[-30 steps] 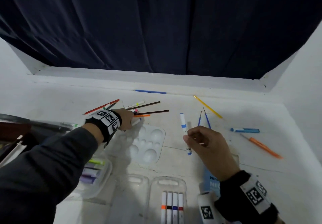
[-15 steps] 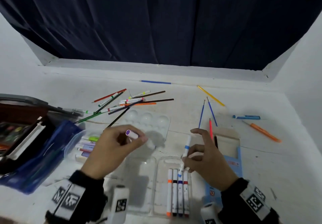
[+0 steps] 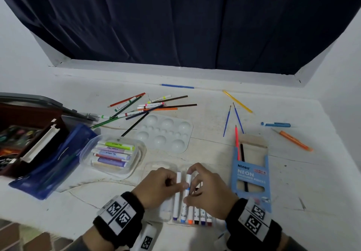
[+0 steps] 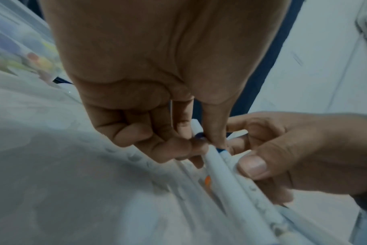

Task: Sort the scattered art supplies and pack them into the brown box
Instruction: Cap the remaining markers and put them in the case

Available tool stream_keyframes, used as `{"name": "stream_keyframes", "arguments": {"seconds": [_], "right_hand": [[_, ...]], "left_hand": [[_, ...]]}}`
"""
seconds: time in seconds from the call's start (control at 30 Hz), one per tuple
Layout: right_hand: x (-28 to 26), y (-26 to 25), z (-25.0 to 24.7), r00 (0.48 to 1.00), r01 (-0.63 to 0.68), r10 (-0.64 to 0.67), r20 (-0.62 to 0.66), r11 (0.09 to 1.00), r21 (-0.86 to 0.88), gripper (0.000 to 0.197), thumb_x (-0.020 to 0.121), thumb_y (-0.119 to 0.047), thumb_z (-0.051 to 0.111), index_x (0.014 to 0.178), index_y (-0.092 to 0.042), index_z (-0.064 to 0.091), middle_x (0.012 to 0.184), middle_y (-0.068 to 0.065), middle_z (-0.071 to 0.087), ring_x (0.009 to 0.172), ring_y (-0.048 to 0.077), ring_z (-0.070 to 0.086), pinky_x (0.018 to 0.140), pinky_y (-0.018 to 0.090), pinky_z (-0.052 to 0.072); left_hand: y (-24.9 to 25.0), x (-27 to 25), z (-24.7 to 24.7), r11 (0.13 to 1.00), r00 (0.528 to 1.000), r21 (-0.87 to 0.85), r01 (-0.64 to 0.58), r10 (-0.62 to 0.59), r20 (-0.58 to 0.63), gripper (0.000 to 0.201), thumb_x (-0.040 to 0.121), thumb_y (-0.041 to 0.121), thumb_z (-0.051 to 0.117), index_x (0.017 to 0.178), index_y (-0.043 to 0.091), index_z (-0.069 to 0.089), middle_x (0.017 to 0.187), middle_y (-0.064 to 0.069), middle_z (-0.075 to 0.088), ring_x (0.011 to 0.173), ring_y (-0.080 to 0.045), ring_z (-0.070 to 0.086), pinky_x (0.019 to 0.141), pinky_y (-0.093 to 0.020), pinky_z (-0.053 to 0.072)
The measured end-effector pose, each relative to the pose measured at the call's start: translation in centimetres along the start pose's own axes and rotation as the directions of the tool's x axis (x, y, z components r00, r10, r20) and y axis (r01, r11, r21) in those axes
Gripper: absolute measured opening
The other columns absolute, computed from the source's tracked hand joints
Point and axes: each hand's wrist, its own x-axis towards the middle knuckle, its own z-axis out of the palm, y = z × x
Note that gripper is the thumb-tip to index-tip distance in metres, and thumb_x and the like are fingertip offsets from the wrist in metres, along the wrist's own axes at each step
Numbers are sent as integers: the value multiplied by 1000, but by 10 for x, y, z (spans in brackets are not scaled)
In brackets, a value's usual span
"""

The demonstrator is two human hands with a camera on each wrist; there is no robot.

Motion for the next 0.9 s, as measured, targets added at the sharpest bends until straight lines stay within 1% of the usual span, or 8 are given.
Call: {"name": "stream_keyframes", "arguments": {"seconds": [0.13,0.23,0.3,0.37,0.5,0.63,0.77,0.9], "right_hand": [[4,1,2,999,26,-32,-35,985,-172,53,69,-16,82,116,-18,56,84,0,66,62,5,54,69,30,52],[4,1,2,999,30,-41,-24,935,-353,73,73,-30,81,138,-18,49,109,-6,54,90,9,49,81,20,39],[2,0,2,999,37,-33,18,917,-396,81,76,-34,79,145,-18,40,115,-7,41,100,9,45,85,19,37],[1,-2,1,998,59,-45,42,898,-436,78,75,-38,78,142,-17,44,115,-7,39,104,10,47,89,23,42],[0,-6,-2,995,97,-77,59,818,-567,72,70,-50,75,131,-19,53,116,-6,41,108,15,42,92,27,43],[1,-12,-2,995,94,-48,88,757,-646,74,65,-57,77,126,-22,54,119,-6,46,112,16,43,92,34,46],[1,-14,0,997,77,-38,71,707,-703,75,67,-61,75,126,-21,54,120,-6,50,114,17,43,94,36,43],[2,-14,3,997,67,-31,64,681,-729,74,68,-58,76,127,-22,53,124,-5,48,117,18,40,95,36,41]], "left_hand": [[-3,2,-2,1000,999,27,9,-10,33,34,80,39,82,70,12,64,60,-2,66,53,-5,55,57,-21,44],[-2,-2,-4,989,999,146,-15,11,31,30,74,41,86,89,21,69,66,4,66,59,-1,58,62,-16,46],[1,-4,-7,958,998,281,-60,53,32,38,74,45,84,102,28,63,70,11,61,64,-2,56,65,-16,44],[6,-4,-11,888,992,441,-127,101,80,51,77,47,80,121,34,56,85,17,53,76,-1,50,71,-16,38],[10,2,-15,791,977,584,-182,77,200,87,75,55,78,147,35,35,109,8,39,102,-11,40,86,-25,37],[14,4,-15,730,970,652,-205,60,237,88,68,58,80,141,34,37,108,8,39,100,-14,44,84,-30,41],[13,2,-16,644,982,746,-168,43,184,86,63,72,74,131,34,39,107,9,44,95,-14,44,79,-32,36],[12,0,-15,686,986,718,-121,0,166,88,62,72,75,134,40,38,103,10,41,91,-13,42,78,-31,36]]}}
